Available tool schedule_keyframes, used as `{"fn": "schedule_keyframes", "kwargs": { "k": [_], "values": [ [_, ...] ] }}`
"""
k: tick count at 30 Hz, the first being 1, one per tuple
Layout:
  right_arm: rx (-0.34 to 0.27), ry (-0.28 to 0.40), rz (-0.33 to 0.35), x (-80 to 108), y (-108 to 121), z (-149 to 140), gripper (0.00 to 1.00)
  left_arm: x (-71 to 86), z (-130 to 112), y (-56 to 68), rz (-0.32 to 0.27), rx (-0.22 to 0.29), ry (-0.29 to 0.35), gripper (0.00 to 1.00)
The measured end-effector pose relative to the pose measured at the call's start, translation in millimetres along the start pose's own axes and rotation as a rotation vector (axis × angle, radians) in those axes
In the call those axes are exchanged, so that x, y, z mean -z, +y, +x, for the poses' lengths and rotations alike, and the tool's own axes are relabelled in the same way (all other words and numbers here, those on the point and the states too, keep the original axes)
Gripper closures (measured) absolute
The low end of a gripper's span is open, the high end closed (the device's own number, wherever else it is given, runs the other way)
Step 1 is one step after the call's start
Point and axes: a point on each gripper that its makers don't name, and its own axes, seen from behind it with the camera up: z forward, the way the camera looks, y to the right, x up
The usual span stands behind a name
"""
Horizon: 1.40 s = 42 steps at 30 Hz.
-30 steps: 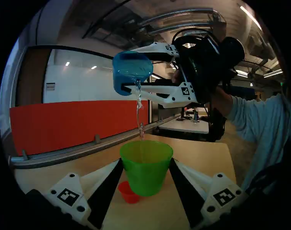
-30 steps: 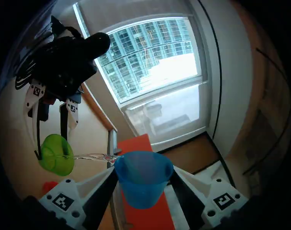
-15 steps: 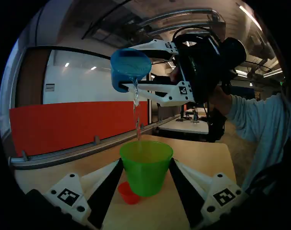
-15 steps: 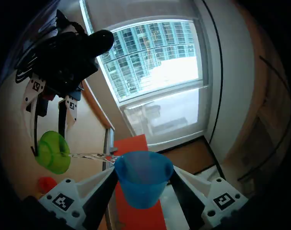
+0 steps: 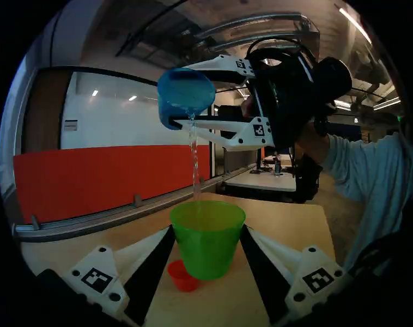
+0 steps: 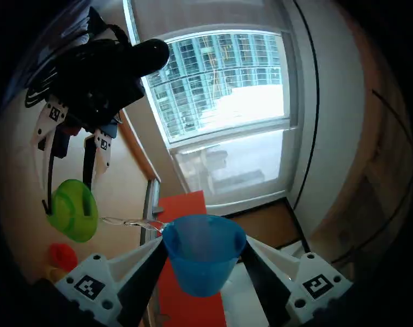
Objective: Pour water
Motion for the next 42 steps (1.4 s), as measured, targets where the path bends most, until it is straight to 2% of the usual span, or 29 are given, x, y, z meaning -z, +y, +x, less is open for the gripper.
{"fn": "schedule_keyframes", "kwargs": {
  "k": [42],
  "values": [
    [0.237, -0.004, -0.035, -9.4, 6.6, 9.5, 0.10, -4.4, -0.5, -4.0, 0.008, 0.004, 0.003, 0.15]
  ]
}}
